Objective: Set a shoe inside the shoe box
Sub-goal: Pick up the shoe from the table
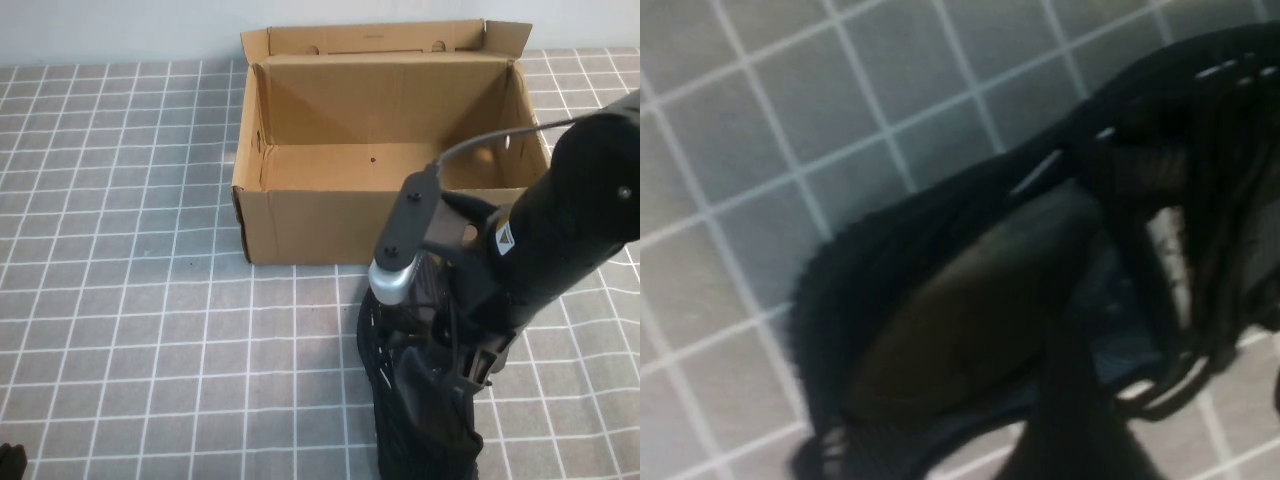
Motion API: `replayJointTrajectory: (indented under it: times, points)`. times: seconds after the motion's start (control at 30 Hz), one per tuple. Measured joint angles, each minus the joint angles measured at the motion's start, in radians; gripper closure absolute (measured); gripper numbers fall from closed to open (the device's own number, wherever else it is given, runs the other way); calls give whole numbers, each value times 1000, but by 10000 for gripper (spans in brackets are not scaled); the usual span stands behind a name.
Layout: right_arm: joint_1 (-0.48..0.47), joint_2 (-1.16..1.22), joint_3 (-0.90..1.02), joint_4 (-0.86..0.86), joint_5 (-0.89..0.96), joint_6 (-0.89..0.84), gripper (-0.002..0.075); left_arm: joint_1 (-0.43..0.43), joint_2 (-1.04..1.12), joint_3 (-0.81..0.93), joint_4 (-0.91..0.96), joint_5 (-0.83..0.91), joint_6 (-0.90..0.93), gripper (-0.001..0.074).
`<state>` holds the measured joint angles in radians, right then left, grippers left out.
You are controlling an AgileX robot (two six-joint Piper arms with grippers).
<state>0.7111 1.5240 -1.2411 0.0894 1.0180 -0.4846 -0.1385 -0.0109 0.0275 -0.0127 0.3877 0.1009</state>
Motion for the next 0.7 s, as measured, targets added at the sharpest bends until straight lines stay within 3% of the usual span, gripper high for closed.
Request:
replayJointTrajectory:
  times: [0.23, 0.7]
  points:
    - [0, 54, -2, -36, -56, -131, 314, 0, 0, 0, 0, 0, 0, 736]
    - [0, 137, -2, -120, -154, -151, 313, 0, 0, 0, 0, 0, 0, 736]
